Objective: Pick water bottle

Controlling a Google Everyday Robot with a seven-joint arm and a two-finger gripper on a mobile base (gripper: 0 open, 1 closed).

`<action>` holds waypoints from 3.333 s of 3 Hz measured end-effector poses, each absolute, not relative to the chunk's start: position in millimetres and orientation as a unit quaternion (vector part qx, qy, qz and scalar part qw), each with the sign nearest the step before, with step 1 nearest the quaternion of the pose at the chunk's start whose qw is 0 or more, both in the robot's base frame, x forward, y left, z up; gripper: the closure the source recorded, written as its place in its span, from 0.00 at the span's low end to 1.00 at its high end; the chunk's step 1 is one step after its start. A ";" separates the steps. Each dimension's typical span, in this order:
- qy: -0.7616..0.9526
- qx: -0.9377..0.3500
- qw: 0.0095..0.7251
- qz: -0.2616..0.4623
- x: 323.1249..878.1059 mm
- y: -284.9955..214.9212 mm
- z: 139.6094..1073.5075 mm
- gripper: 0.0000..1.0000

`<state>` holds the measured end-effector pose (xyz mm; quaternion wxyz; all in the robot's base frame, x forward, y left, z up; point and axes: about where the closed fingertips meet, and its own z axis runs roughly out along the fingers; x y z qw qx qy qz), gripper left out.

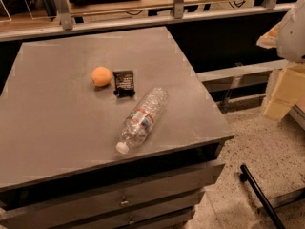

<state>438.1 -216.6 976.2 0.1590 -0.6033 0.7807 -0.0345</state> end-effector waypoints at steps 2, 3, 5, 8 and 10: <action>0.752 -0.637 0.169 -0.028 446.3 -187.8 975.7 0.00; 0.681 -0.710 0.178 -0.029 456.3 -124.4 971.2 0.00; 0.462 -0.880 0.109 -0.010 467.4 24.2 891.4 0.00; 0.392 -0.916 0.080 -0.016 466.0 45.0 860.6 0.00; 0.303 -0.950 0.064 -0.037 440.9 29.0 853.9 0.00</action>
Offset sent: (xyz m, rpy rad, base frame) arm 0.0227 0.0830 -0.0075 0.0256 -0.0179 0.2640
